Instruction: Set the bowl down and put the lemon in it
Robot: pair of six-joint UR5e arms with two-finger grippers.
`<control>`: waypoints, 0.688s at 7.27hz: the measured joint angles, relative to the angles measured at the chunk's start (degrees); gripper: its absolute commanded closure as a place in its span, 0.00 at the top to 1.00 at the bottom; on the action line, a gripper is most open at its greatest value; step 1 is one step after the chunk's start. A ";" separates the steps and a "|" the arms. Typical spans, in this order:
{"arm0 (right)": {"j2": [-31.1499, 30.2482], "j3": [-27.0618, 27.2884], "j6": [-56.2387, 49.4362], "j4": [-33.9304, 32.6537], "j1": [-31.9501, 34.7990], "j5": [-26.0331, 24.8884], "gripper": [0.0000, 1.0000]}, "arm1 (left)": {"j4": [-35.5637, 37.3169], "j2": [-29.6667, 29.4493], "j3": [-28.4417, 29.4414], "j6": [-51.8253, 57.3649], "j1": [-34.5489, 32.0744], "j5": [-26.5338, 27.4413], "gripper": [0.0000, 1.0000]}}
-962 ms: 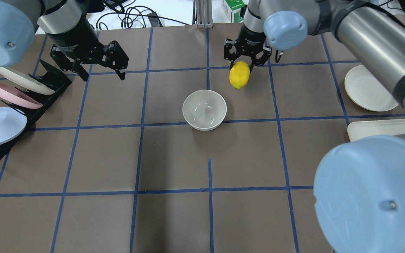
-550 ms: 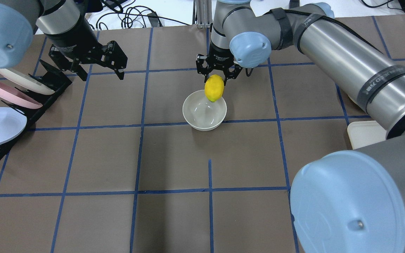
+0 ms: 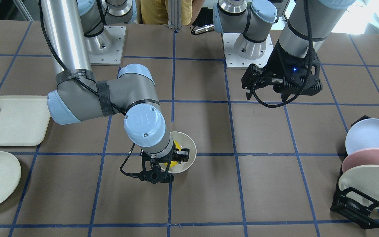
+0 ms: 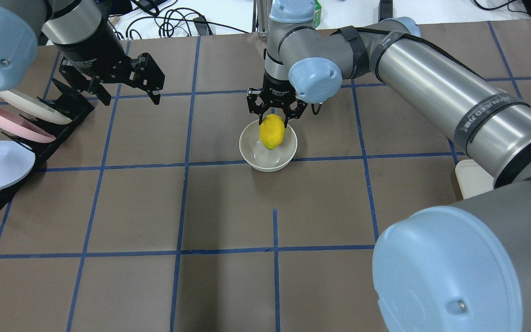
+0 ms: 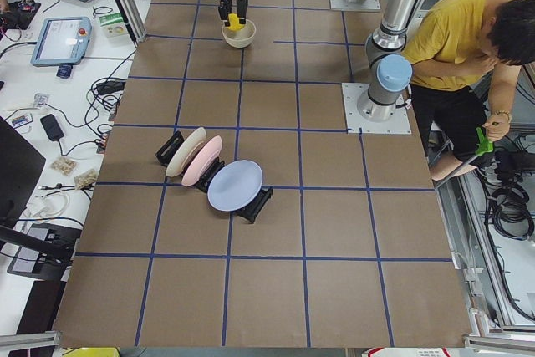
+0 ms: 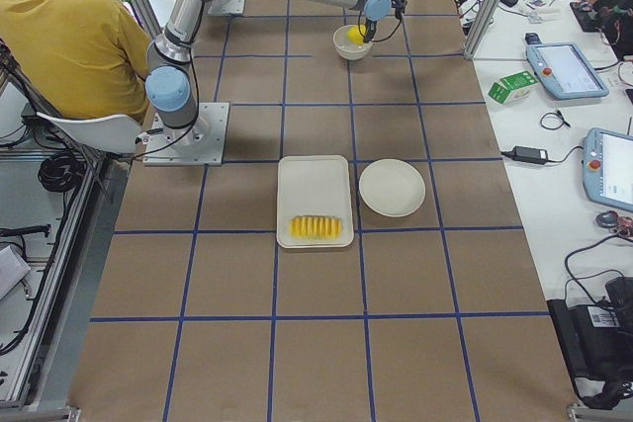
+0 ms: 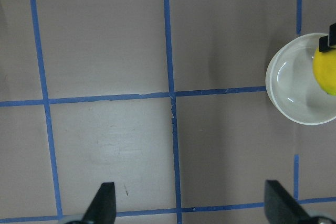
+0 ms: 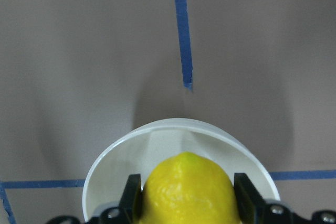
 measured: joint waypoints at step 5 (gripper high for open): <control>0.49 3.78 -0.05 -0.89 0.32 0.40 0.48 | 0.12 -0.12 -0.16 -0.02 0.40 -0.58 1.00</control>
